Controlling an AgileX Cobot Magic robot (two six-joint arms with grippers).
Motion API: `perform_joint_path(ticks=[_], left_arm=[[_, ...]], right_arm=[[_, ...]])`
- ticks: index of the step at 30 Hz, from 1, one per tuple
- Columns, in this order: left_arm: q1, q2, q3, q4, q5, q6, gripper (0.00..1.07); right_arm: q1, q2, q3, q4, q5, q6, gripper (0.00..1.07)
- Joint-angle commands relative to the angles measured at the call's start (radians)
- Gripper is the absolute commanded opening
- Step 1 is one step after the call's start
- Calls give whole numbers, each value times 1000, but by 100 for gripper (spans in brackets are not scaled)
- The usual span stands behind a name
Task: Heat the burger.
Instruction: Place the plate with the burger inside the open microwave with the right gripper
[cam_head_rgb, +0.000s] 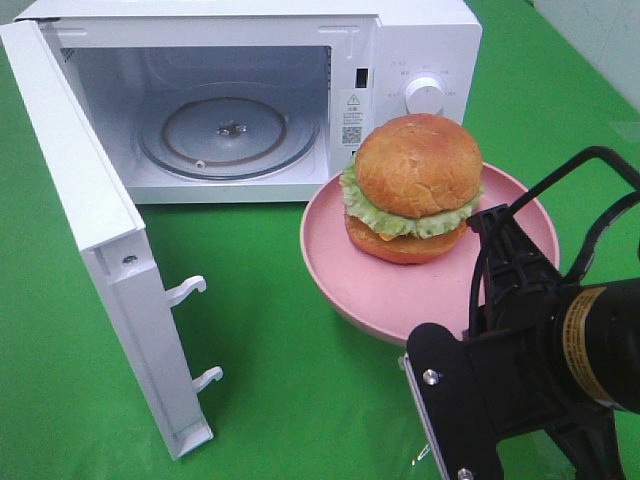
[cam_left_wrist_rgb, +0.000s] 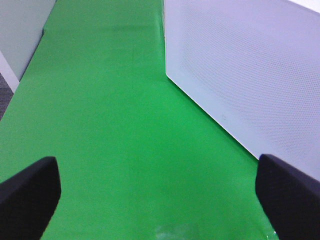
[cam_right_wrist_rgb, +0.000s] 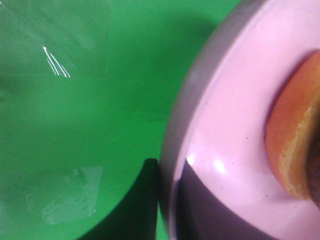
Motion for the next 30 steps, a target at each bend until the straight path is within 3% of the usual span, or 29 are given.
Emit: perform_joint_path(ticks=[1,10,22,29,30], left_arm=[[3,-16,4,-9,-13,-3,98],[3,-16,4,-9,-13,-3,98],[3,-16,4,-9,-13,-3,98],[3,-16,4,-9,-13,-3,98],[3,-16,4,-9,-13,-3,98]], right_arm=[[0,-6,-3,-59,-40,-65,0],[-45,-6,-19,7,-82,-282,0],[-286,-6,-86,330,-183,-743,0],[-333,-6,-125,451,-203,-901,0],[-339,-6,-129,527,-205,-1001,0]])
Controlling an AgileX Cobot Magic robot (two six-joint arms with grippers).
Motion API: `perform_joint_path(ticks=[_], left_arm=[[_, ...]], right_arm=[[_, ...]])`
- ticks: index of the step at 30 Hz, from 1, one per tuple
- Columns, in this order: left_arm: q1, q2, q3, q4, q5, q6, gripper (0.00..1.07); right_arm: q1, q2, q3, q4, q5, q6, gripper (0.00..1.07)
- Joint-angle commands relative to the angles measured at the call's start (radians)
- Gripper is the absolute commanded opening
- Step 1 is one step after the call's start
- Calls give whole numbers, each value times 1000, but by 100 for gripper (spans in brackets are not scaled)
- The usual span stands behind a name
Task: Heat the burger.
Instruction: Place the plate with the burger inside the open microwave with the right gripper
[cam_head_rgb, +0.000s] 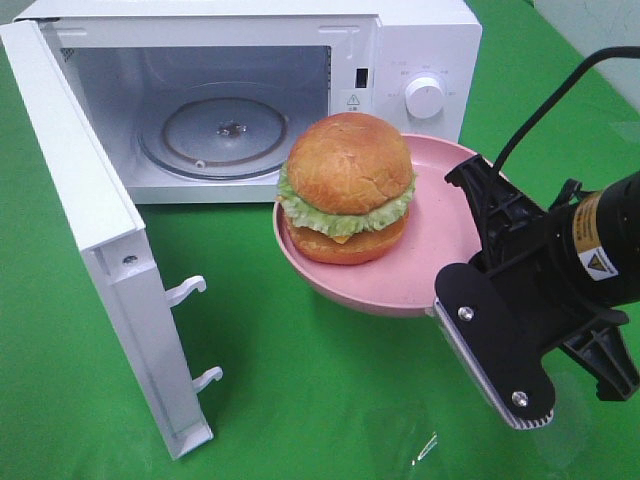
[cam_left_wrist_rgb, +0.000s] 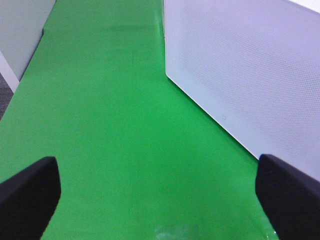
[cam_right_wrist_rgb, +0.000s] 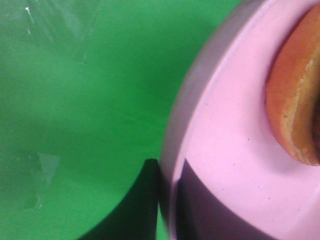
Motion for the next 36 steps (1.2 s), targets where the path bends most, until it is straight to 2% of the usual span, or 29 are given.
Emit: perform_joint_path(ticks=[1,6,8,10,28,36], left_arm=[[3,-16,4,-9,-13,-3,98],[3,-16,4,-9,-13,-3,98],[3,-16,4,-9,-13,-3,98],[3,-16,4,-9,-13,-3,98],[3,-16,4,-9,-13,-3,98],[3,-16,4,-9,-13,-3,98]], right_arm=[[-9,-8,-19,93,-56,-123,0],[-10,-8,-19,195,-93,-228,0],[-53,-8,-19,325,-121,-354,0],[-60,-8,-19,342,-121,-373,0],[-66,30,-19,294,-181,-333,0],[-66,114,-92,300,-205,-322,0]])
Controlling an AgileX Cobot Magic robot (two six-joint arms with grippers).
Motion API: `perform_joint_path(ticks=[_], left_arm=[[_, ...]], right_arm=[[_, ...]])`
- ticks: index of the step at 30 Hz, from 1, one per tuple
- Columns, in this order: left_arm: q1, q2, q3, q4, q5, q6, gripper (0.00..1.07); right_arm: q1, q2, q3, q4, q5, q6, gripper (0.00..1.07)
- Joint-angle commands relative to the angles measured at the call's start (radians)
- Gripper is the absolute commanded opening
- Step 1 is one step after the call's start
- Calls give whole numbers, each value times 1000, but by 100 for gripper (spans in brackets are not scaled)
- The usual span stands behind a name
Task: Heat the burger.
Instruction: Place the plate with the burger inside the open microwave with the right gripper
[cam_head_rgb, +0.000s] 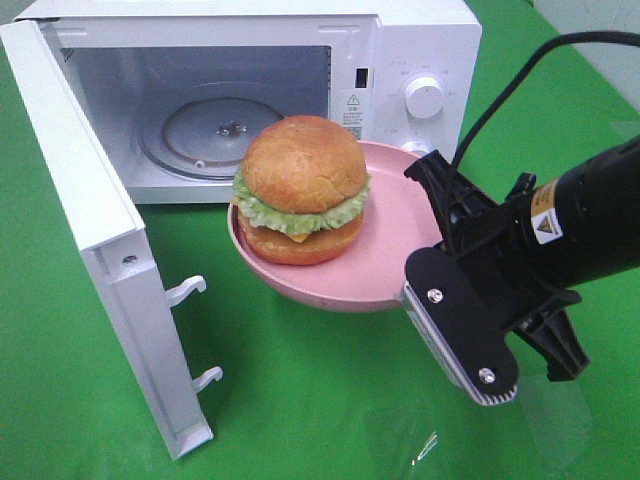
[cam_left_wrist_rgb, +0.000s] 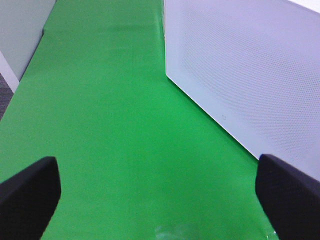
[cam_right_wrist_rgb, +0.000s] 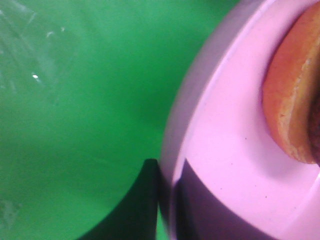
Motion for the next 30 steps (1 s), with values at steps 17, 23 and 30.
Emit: perform_joint_path(ticks=[17,23,30], left_arm=[[3,-16,4,-9,-13,-3,98],[3,-16,4,-9,-13,-3,98],[3,-16,4,-9,-13,-3,98]], right_arm=[[-2,189,-187,22,-90,16,0],[1,249,-255,24,-90,19,0],[12,282,-297,22,-92,19,0]])
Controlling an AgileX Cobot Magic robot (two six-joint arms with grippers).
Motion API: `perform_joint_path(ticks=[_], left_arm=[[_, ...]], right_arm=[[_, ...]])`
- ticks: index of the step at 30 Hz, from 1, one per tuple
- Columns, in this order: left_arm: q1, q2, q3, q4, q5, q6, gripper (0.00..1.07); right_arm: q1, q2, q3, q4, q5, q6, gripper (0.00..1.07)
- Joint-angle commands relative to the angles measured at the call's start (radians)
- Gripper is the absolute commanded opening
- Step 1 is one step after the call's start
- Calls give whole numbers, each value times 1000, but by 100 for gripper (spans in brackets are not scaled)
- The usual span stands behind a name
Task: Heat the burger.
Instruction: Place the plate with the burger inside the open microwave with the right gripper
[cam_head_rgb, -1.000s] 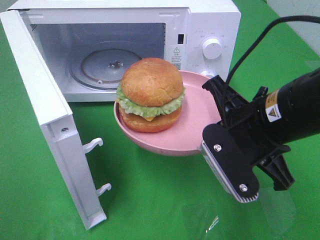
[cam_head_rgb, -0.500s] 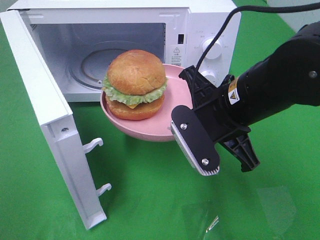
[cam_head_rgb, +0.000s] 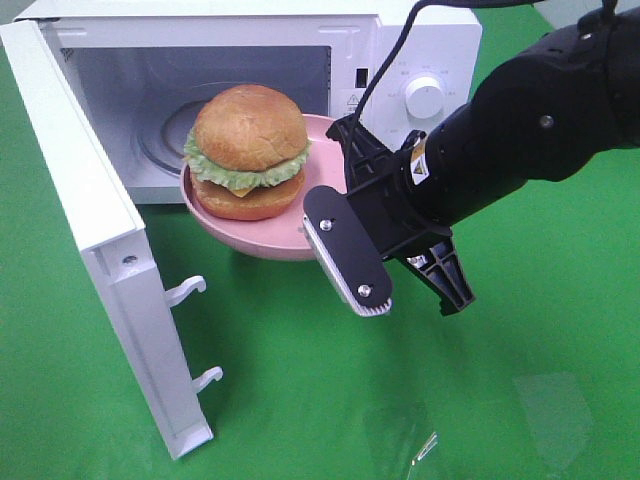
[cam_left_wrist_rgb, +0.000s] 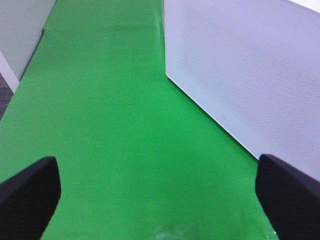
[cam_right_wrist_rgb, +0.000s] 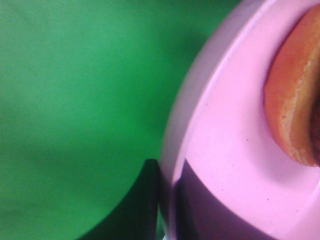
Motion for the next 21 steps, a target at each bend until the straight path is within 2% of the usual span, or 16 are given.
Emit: perform_joint_path(ticks=[1,21], left_arm=[[3,-16,4,-9,-13,-3,98],[3,-16,4,-9,-13,-3,98]], right_arm=[[4,17,-48,-1,-64,14,0],[4,179,-211,1,-72,18,0]])
